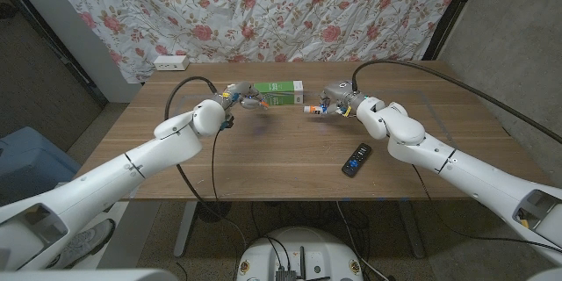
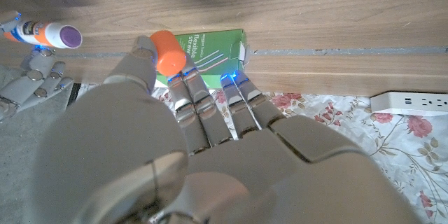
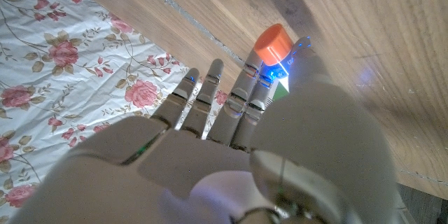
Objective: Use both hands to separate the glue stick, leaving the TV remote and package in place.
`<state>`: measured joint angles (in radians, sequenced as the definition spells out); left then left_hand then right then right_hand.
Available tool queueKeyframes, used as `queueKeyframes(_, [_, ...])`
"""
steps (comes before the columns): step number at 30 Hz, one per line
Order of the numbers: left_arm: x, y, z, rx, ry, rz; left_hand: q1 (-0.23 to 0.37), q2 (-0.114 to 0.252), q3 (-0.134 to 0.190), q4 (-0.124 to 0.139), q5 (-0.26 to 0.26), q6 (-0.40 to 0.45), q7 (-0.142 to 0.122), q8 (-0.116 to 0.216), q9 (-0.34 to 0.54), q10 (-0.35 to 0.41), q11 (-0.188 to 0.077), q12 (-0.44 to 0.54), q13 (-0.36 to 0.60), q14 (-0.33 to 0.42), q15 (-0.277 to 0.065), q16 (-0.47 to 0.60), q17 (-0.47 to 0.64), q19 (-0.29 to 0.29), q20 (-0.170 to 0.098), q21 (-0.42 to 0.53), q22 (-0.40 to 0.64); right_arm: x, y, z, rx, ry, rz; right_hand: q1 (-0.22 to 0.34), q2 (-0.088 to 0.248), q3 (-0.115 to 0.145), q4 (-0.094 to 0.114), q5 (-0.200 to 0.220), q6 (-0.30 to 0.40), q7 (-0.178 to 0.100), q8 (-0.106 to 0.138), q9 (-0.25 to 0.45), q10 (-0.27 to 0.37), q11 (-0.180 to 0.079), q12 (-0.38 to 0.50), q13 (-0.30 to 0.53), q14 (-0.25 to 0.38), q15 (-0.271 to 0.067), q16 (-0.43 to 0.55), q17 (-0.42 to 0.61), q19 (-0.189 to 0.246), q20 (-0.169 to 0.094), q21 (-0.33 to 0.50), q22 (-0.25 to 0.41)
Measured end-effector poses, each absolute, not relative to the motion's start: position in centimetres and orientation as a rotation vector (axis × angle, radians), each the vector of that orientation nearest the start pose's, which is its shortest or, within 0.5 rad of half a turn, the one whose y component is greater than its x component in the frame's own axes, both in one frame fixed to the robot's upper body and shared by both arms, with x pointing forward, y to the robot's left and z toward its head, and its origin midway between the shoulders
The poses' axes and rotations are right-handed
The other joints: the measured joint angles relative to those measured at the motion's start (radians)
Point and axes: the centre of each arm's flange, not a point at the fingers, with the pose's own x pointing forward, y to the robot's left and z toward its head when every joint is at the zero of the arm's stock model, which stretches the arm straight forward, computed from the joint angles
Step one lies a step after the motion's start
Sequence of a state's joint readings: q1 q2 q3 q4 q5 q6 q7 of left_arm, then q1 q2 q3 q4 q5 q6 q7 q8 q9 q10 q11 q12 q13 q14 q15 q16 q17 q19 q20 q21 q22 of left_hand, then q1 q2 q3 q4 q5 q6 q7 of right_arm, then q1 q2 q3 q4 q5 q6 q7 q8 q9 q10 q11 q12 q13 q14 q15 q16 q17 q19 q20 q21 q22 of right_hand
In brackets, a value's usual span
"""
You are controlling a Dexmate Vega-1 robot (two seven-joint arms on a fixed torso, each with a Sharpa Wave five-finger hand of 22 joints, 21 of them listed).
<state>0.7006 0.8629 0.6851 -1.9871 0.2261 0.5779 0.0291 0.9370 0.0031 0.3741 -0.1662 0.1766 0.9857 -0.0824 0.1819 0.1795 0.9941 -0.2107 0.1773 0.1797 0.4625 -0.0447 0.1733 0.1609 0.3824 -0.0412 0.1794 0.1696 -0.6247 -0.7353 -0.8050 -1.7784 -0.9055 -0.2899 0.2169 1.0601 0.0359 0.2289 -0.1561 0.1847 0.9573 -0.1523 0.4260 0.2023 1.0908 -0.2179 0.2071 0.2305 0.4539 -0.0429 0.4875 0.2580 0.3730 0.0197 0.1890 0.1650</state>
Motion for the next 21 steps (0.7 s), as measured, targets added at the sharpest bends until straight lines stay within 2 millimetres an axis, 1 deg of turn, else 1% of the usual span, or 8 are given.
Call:
queueKeyframes(3, [58.0, 20.8, 4.4, 1.243, -0.429, 0.022, 0.000, 0.000, -0.003, 0.003, 0.000, 0.000, 0.000, 0.000, 0.000, 0.000, 0.000, 0.000, 0.000, 0.000, 0.000, 0.000, 0.000, -0.005, -0.005, 0.000, 0.000, 61.0, -15.6, 2.1, -1.802, -0.577, 0.006, 0.000, 0.000, 0.000, 0.000, 0.000, 0.000, 0.000, 0.000, 0.000, 0.000, 0.000, 0.000, 0.000, 0.000, 0.000, 0.000, 0.000, 0.000, 0.000, 0.000, 0.000])
queueKeyframes(7, [58.0, 20.5, 4.5, 1.299, -0.400, 0.029, 0.000, 0.000, -0.003, 0.003, 0.000, 0.000, 0.000, 0.000, 0.000, 0.000, 0.000, 0.000, 0.000, -0.006, -0.005, 0.000, 0.000, -0.005, -0.005, 0.000, 0.000, 61.2, -15.8, 1.9, -1.791, -0.570, 0.009, 0.000, 0.000, 0.000, 0.000, 0.000, 0.000, 0.000, 0.003, 0.000, 0.000, 0.000, 0.000, 0.000, 0.000, 0.000, 0.000, 0.000, 0.000, 0.000, 0.000, 0.000])
queueKeyframes(10, [58.0, 20.3, 4.5, 1.334, -0.381, 0.034, 0.000, 0.000, -0.003, 0.003, 0.000, 0.000, 0.000, 0.000, 0.000, 0.000, 0.000, 0.000, 0.000, -0.009, -0.002, 0.000, 0.000, -0.011, 0.000, 0.000, 0.000, 61.3, -15.9, 1.8, -1.782, -0.567, 0.010, 0.000, 0.000, 0.000, 0.000, -0.002, 0.000, 0.000, 0.003, 0.000, 0.000, 0.000, 0.000, 0.000, 0.000, 0.000, 0.000, 0.000, 0.000, 0.000, 0.000, 0.000])
queueKeyframes(12, [58.0, 20.3, 4.5, 1.349, -0.372, 0.038, 0.000, 0.000, -0.003, 0.003, 0.000, 0.004, -0.004, 0.000, 0.000, 0.000, 0.000, 0.000, 0.000, -0.009, -0.002, 0.000, 0.000, -0.016, -0.005, 0.000, 0.000, 61.3, -16.0, 1.8, -1.779, -0.565, 0.011, 0.000, 0.000, 0.000, 0.000, -0.003, 0.000, 0.000, 0.003, 0.000, 0.000, 0.000, 0.000, 0.000, 0.000, 0.000, 0.000, 0.000, 0.000, 0.000, 0.000, 0.000])
queueKeyframes(18, [58.0, 19.9, 4.6, 1.416, -0.336, 0.054, -0.002, 0.002, -0.003, 0.003, 0.000, -0.001, -0.009, 0.000, 0.000, -0.007, -0.004, 0.000, 0.000, -0.009, -0.002, 0.000, 0.000, -0.015, -0.005, 0.001, 0.000, 61.4, -16.2, 1.4, -1.763, -0.552, 0.019, 0.000, 0.000, -0.003, 0.003, -0.001, 0.000, 0.000, 0.003, 0.000, 0.000, 0.000, 0.000, 0.000, 0.000, 0.000, 0.000, 0.000, 0.000, 0.000, 0.000, 0.000])
queueKeyframes(19, [58.0, 19.8, 4.7, 1.429, -0.330, 0.057, -0.004, 0.004, -0.003, 0.003, 0.000, -0.002, -0.009, 0.000, 0.000, -0.007, -0.004, 0.000, 0.000, -0.009, -0.002, 0.000, 0.000, -0.011, 0.000, 0.005, 0.000, 61.5, -16.3, 1.3, -1.761, -0.549, 0.020, 0.000, 0.000, -0.003, 0.003, 0.001, 0.000, 0.000, 0.003, 0.000, 0.000, 0.000, 0.000, 0.000, 0.000, 0.000, 0.000, 0.000, 0.000, 0.000, 0.000, 0.000])
queueKeyframes(21, [58.0, 19.7, 4.7, 1.441, -0.325, 0.057, -0.004, 0.004, -0.006, 0.000, 0.000, -0.001, -0.009, -0.001, 0.000, -0.007, -0.004, 0.000, 0.000, -0.009, -0.002, 0.000, 0.000, -0.005, -0.002, 0.007, 0.000, 61.5, -16.4, 1.3, -1.758, -0.546, 0.021, 0.000, 0.000, -0.003, 0.003, 0.001, 0.000, 0.000, 0.003, 0.000, -0.002, -0.002, 0.000, 0.000, 0.000, 0.000, 0.000, 0.000, 0.000, 0.000, 0.000, 0.000])
